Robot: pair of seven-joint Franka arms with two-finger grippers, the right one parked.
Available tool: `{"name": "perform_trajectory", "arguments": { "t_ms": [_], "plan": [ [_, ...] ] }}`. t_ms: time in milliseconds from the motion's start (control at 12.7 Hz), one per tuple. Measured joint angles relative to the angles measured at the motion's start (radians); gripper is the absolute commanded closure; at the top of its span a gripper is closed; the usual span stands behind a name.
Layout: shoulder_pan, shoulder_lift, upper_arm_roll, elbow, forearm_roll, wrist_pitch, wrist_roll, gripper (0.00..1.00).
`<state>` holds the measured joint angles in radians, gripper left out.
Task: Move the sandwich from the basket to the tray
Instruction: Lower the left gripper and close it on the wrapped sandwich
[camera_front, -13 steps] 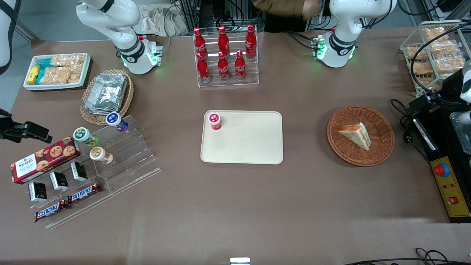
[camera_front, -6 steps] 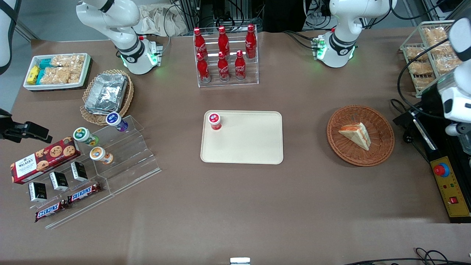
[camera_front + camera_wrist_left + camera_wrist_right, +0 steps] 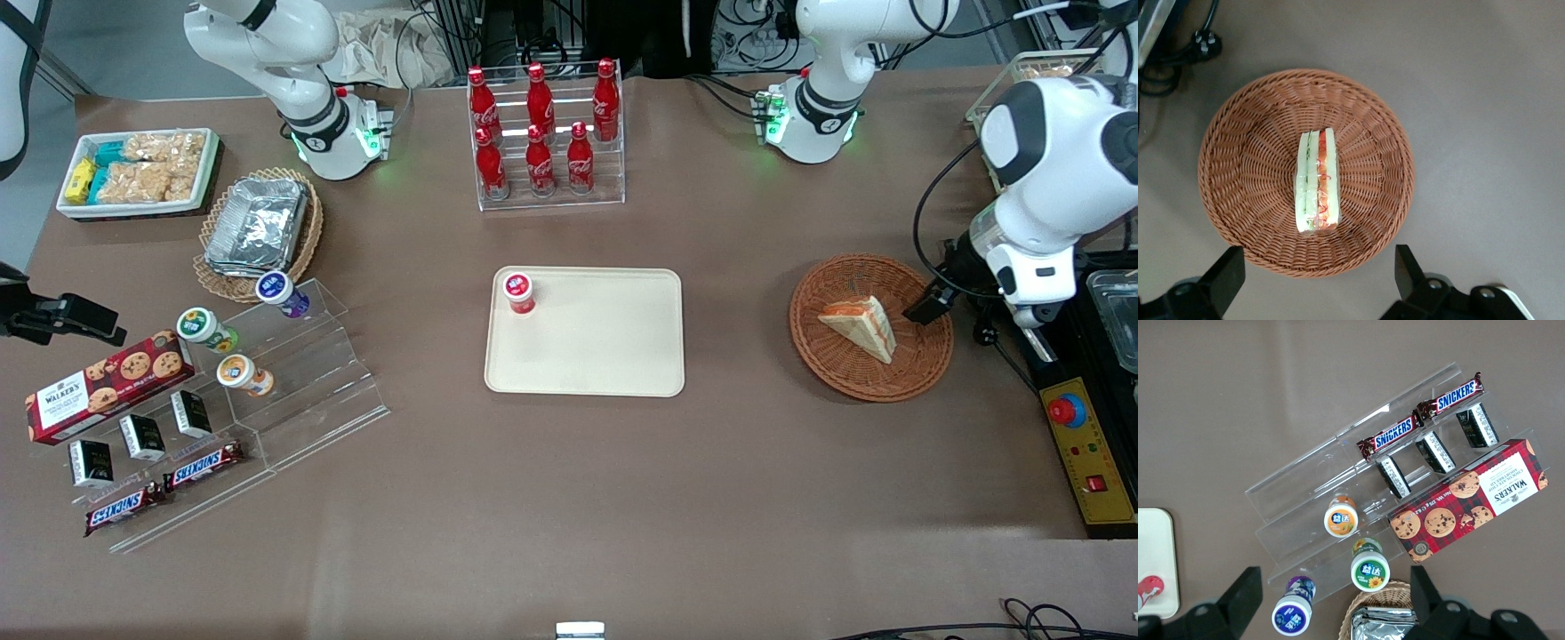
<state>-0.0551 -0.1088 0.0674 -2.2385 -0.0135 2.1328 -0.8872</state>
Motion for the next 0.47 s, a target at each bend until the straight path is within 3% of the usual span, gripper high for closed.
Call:
{"name": "perform_trajectory", "arguments": {
  "t_ms": [474],
  "plan": [
    [-0.003,0.083,-0.011,-0.224,0.000,0.364,-0.076,0.00]
  ]
}}
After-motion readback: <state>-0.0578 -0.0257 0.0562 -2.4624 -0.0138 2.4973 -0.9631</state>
